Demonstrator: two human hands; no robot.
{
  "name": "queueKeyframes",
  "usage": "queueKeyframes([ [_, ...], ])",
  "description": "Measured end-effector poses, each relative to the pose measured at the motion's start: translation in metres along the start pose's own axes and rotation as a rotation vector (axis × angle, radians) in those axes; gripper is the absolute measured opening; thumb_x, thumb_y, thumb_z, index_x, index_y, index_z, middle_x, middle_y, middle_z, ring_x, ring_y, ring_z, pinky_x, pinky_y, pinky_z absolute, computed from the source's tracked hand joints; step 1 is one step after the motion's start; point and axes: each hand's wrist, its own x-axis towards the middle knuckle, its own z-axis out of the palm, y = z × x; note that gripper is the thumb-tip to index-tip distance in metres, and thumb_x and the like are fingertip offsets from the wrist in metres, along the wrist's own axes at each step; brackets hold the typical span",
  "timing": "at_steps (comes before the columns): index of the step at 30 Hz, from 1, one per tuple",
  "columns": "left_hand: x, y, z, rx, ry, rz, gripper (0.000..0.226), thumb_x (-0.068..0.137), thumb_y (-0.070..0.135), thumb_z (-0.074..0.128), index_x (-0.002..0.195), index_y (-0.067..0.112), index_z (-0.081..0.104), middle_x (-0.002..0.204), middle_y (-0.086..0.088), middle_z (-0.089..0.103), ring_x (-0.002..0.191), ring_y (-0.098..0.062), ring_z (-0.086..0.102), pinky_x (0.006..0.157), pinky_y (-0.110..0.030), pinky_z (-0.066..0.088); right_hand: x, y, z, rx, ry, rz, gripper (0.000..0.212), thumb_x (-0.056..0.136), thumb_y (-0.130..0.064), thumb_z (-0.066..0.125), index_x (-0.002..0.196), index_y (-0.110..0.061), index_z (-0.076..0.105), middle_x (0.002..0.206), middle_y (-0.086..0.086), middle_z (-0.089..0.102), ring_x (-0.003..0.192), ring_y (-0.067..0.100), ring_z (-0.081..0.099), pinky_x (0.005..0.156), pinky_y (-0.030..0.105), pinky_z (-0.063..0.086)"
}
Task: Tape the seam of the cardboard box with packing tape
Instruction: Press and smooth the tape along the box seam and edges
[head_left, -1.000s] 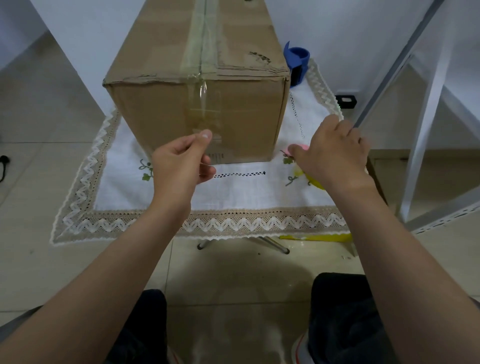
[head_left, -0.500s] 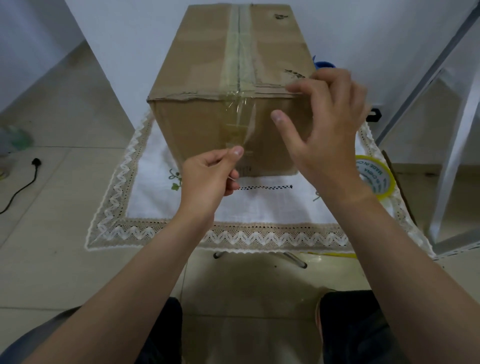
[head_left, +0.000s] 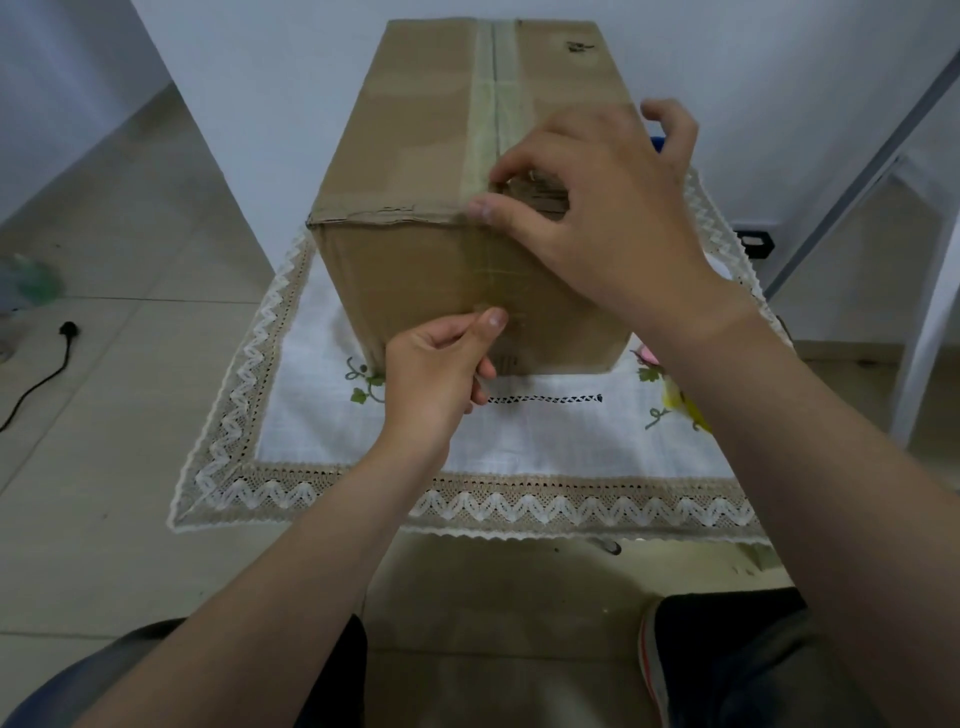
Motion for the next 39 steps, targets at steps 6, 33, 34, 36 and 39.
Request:
queueKeyframes([
  [6, 0.003, 0.003, -0.004, 0.051, -0.006, 0.002, 0.007, 0.092, 0.037, 0.079, 0.087, 0.032, 0.078, 0.046, 0.008, 0.061, 0.031, -0.004, 0.043, 0.036, -0.015, 0.039, -0.001, 0.003, 0.0, -0.036, 0.003, -0.018, 0.053, 0.086, -0.081, 0.049, 0.108, -0.038, 0.072, 0.112, -0.014, 0.067, 0.121, 0.016, 0.056, 0.112, 0.048, 0.018],
  [33, 0.005, 0.006, -0.008, 0.035, -0.042, -0.017, 0.006, 0.092, 0.035, 0.079, 0.089, 0.03, 0.08, 0.047, 0.007, 0.062, 0.031, -0.006, 0.044, 0.036, -0.014, 0.038, -0.028, 0.0, 0.024, -0.127, 0.15, -0.013, 0.059, 0.078, -0.078, 0.062, 0.103, -0.025, 0.065, 0.11, -0.006, 0.066, 0.105, 0.03, 0.055, 0.094, 0.048, 0.039],
  [34, 0.005, 0.006, -0.008, 0.035, -0.042, -0.016, 0.007, 0.092, 0.035, 0.079, 0.089, 0.029, 0.08, 0.047, 0.006, 0.062, 0.031, -0.006, 0.044, 0.036, -0.014, 0.038, -0.031, 0.0, 0.025, -0.147, 0.134, -0.023, 0.061, 0.075, -0.077, 0.065, 0.106, -0.024, 0.064, 0.112, -0.005, 0.065, 0.106, 0.031, 0.055, 0.095, 0.049, 0.039],
  [36, 0.005, 0.006, -0.008, 0.034, -0.039, -0.017, 0.007, 0.092, 0.034, 0.079, 0.089, 0.028, 0.08, 0.047, 0.006, 0.062, 0.031, -0.006, 0.044, 0.036, -0.014, 0.038, -0.034, 0.001, 0.026, -0.173, 0.11, -0.034, 0.065, 0.073, -0.076, 0.067, 0.11, -0.024, 0.061, 0.117, -0.004, 0.063, 0.109, 0.031, 0.054, 0.097, 0.049, 0.039],
  [39, 0.004, 0.006, -0.008, 0.033, -0.039, -0.014, 0.007, 0.092, 0.035, 0.079, 0.088, 0.03, 0.08, 0.047, 0.007, 0.062, 0.031, -0.006, 0.045, 0.037, -0.014, 0.037, -0.034, 0.002, 0.025, -0.168, 0.119, -0.039, 0.064, 0.076, -0.078, 0.064, 0.111, -0.025, 0.062, 0.119, -0.006, 0.063, 0.109, 0.03, 0.054, 0.098, 0.05, 0.039],
])
